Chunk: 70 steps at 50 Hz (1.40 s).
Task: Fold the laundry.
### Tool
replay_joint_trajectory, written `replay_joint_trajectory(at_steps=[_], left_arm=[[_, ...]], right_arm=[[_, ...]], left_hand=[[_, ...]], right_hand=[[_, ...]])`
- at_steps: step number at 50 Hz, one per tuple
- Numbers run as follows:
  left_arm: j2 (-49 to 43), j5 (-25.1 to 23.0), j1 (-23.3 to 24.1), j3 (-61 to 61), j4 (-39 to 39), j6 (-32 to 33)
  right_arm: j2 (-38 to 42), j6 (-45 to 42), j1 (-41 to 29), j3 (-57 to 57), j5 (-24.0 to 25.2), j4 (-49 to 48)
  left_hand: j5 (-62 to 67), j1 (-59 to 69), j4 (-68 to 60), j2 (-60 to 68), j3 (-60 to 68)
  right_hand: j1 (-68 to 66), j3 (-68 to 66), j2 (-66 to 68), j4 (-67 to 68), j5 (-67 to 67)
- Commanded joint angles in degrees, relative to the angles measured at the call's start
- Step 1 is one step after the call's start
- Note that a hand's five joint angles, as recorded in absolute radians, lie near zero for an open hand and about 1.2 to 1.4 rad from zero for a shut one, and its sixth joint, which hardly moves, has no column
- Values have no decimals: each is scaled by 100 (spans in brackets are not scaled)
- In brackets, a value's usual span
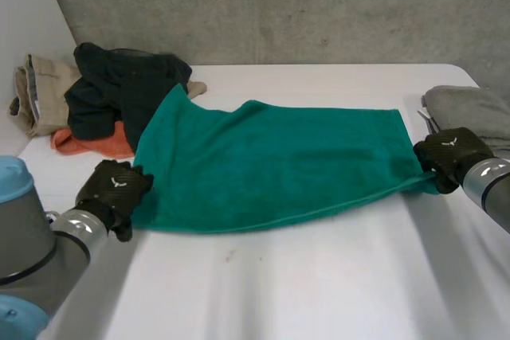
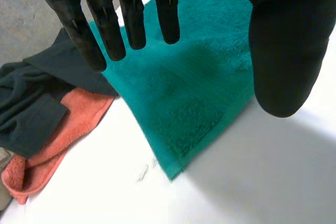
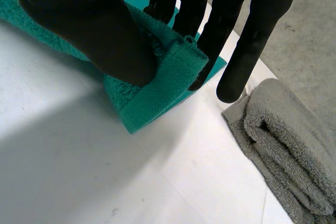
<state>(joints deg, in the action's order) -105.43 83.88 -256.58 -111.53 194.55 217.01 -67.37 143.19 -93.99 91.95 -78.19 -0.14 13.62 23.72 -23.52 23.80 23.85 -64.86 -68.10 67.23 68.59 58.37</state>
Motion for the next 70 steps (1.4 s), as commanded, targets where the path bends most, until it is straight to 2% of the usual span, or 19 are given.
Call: replay_joint_trajectory(at_steps=[1,7,26,32,37,43,46,47,48,53,56,60,64,65,68,70], left_arm=[[-74,-916,-647,-9,-14,8],[-302,-1260,-718,236,-14,-71],[-935,-1277,-630,588,-23,-19],[-1199,-1242,-621,843,-23,8],[-1331,-1207,-621,1124,-14,-27],[-1384,-1207,-613,1353,4,-28],[-1516,-1189,-613,1484,-14,-1],[-1551,-1181,-613,1537,-23,-10],[-1551,-1181,-613,1555,-31,-10],[-1499,-1014,-525,1468,-154,-10],[-1236,-856,-446,1292,-400,7],[-366,-794,-446,757,-1006,113],[539,-785,-445,98,-1866,525],[976,-785,-489,-191,-2286,770],[1680,-785,-559,-631,-2964,1210],[1850,-785,-586,-765,-3090,1404]], right_arm=[[5,-2,38,-28,-3,-12],[13,-2,29,16,6,-21],[84,-11,30,25,6,-109],[101,-11,12,25,6,-118],[119,-11,12,34,6,-153],[119,-11,21,34,6,-153],[119,-11,21,34,6,-153],[119,-11,21,34,-3,-153],[119,-11,21,34,6,-153],[92,-11,21,34,23,-135],[14,-46,21,25,6,-21],[-398,-422,38,78,6,549],[-1005,-1528,73,314,-20,1734],[-1215,-2044,204,489,-73,2268],[-1654,-3029,660,937,-117,3043],[-1779,-3314,837,1027,-73,3169]], left_hand=[[1249,1239,-1259,1230,1226],[1502,1492,-1512,1484,1480],[1704,1694,-1714,1686,1682],[2107,2098,-2118,2089,2085],[2930,2920,-2940,2912,2907],[3066,3057,-3077,3048,3044],[4105,4096,-4116,4087,4083],[5375,5365,-5385,5357,5353],[5635,5626,-5646,5617,5613],[5638,5628,-5648,5620,5615],[5638,5628,-5648,5620,5615],[5638,5628,-5648,5620,5615],[5638,5628,-5648,5620,5615],[5638,5628,-5648,5620,5615],[5638,5628,-5648,5620,5615],[5638,5628,-5648,5620,5615]], right_hand=[[-1514,-1190,1277,1141,1163],[-1514,-1190,1277,1141,1163],[-1514,-1190,1277,1141,1163],[-1514,-1190,1277,1141,1163],[-1514,-1190,1277,1141,1163],[-1514,-1190,1277,1141,1163],[-1514,-1190,1277,1141,1163],[-1514,-1190,1277,1141,1163],[-1514,-1190,1277,1141,1163],[-1514,-1190,1277,1141,1163],[-1514,-1190,1277,1141,1163],[-1514,-1190,1277,1141,1163],[-1514,-1190,1277,1141,1163],[-1514,-1190,1277,1141,1163],[-1514,-1190,1277,1141,1163],[-1514,-1190,1277,1141,1163]])
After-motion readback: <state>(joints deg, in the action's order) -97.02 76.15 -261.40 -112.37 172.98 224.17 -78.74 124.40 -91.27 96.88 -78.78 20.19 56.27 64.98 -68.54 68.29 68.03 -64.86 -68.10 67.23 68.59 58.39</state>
